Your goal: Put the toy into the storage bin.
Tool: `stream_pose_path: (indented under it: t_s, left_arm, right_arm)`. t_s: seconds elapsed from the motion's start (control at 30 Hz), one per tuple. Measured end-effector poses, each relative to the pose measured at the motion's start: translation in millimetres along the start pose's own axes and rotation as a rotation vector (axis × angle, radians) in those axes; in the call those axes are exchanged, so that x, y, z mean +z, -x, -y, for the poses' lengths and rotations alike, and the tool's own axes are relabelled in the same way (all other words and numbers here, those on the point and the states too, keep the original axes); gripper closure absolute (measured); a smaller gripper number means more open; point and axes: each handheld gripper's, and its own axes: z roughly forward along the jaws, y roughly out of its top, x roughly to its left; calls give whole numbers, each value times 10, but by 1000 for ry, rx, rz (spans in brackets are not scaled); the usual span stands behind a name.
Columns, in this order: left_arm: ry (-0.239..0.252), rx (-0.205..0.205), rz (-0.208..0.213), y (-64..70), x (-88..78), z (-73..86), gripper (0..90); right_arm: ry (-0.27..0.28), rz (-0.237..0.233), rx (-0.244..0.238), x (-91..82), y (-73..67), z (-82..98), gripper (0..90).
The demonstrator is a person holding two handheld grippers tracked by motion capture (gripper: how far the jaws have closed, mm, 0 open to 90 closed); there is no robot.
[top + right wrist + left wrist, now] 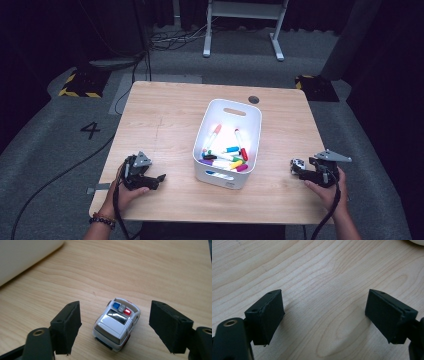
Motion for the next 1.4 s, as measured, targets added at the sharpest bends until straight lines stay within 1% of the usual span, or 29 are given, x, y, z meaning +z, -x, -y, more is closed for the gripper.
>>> stream_pose_path:
  t_s: [0.03, 0.13, 0.2, 0.27, 0.33, 0.43, 0.5, 0.57, 0.6, 0.67, 0.7, 0.77, 0.8, 0.83, 0.87, 0.9, 0.93, 0.97, 1.0, 1.03, 1.07, 1.13, 1.17, 1.23, 1.3, 1.4]
  left_arm:
    - [0, 0, 0, 0, 0, 0, 156]
    - [0, -1, 0, 0, 0, 0, 155]
    - [0, -1, 0, 0, 0, 0, 156]
    - [0, -1, 0, -1, 0, 0, 155]
    - [-2, -3, 4, -2, 0, -1, 156]
    - [-2, -3, 4, -2, -1, -1, 156]
    - [-2, -3, 4, -2, -1, -1, 155]
    - [0, -6, 4, -1, 1, -1, 155]
    - [-1, -5, 2, 0, 2, -2, 155]
    - [5, -15, 1, 9, 10, -3, 155]
    - [4, -14, 0, 9, 11, -3, 155]
    - [4, -14, 0, 9, 10, -3, 155]
    - [4, -14, 0, 9, 10, -3, 155]
    - [4, -16, 0, 10, 11, -3, 155]
    - [4, -16, 0, 10, 10, -3, 155]
    - [4, -14, 0, 9, 10, -3, 155]
    - [4, -14, 0, 10, 11, -3, 155]
    - [4, -16, 0, 11, 11, -3, 155]
    - [4, -14, 0, 10, 10, -3, 155]
    - [5, -16, 0, 12, 11, -3, 155]
    - [4, -15, 0, 12, 10, -3, 156]
    - [4, -16, 0, 12, 10, -3, 155]
    - [4, -15, 0, 12, 10, -3, 155]
    - [4, -16, 0, 12, 10, -3, 155]
    - [4, -16, 0, 12, 10, -3, 155]
    - [2, -13, -1, 11, 8, -3, 155]
  right_arm:
    - [-4, -1, 19, 36, 6, 33, 260]
    - [-26, 10, 37, 116, 9, 87, 269]
    - [-30, 1, 56, 159, 7, 112, 288]
    - [-42, 2, 49, 214, 2, 129, 304]
    - [-40, 22, 58, 269, 7, 134, 326]
    - [-34, 37, 61, 325, 17, 129, 346]
    - [-27, 33, 56, 356, 21, 131, 359]
    - [-22, 23, 35, 365, 11, 132, 367]
    - [-16, 13, 33, 370, 3, 130, 371]
    - [-7, -22, 12, 376, -11, 125, 376]
    - [-11, -31, -6, 383, -34, 115, 378]
    - [-3, -70, -49, 403, -106, 94, 387]
    - [-2, -88, -90, 421, -161, 79, 387]
    - [-7, -90, -112, 431, -200, 67, 396]
    - [-6, -88, -143, 445, -237, 60, 388]
    - [-6, -94, -158, 456, -267, 54, 375]
    - [-7, -97, -162, 459, -267, 53, 366]
    - [-9, -105, -152, 459, -263, 56, 351]
    - [-13, -100, -140, 457, -261, 61, 315]
    - [-12, -83, -133, 454, -256, 68, 279]
    - [-17, -60, -118, 439, -243, 81, 268]
    - [-16, -43, -90, 419, -211, 110, 259]
    - [-20, -43, -64, 404, -193, 127, 254]
    - [-17, -45, -49, 368, -175, 162, 292]
    - [-8, -47, -58, 347, -182, 181, 354]
    - [-4, -65, -62, 324, -217, 188, 451]
